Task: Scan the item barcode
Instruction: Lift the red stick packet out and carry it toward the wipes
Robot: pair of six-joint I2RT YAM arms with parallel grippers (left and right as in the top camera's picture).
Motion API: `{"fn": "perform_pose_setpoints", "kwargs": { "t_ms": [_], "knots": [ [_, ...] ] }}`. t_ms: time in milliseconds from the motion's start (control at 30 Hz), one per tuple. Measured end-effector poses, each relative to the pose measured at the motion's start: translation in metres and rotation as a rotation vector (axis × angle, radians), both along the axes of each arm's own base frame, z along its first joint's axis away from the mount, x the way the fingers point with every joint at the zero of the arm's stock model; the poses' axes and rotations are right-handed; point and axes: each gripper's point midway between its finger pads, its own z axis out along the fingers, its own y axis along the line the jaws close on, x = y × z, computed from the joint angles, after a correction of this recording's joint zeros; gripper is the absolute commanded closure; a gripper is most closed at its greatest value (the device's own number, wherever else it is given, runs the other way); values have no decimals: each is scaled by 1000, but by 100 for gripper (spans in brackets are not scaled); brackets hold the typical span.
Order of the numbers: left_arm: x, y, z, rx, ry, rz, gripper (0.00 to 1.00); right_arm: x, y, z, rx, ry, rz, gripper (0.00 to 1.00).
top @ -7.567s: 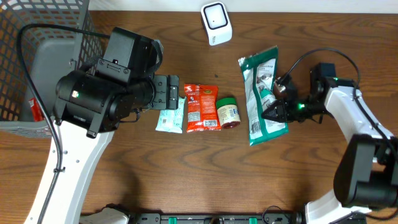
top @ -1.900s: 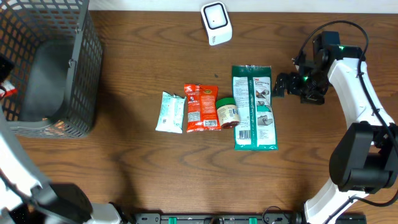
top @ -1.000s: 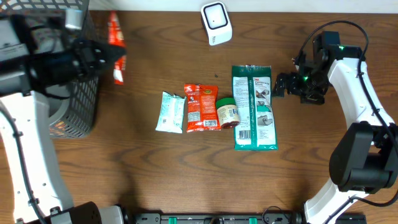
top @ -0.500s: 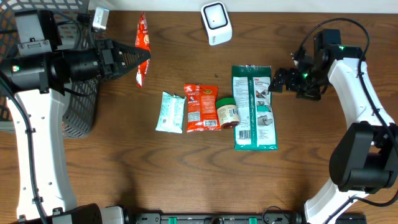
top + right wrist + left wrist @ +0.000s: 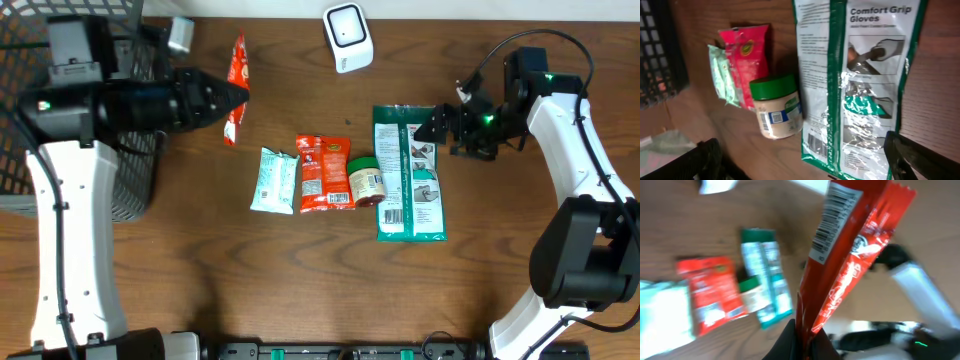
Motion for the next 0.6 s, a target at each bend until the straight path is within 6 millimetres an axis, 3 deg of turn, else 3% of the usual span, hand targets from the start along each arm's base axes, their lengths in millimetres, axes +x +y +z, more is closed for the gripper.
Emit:
{"fn": "perform_pose_setpoints", "kwargs": {
  "t_ms": [300,600],
  "knots": [
    [8,-4,-68,508,62,162,92,0,-15,-10,-107,-3,6,1],
    [27,-20,-116,702,4,321,93,0,-37,-21,-248,5,-6,1]
  ]
}}
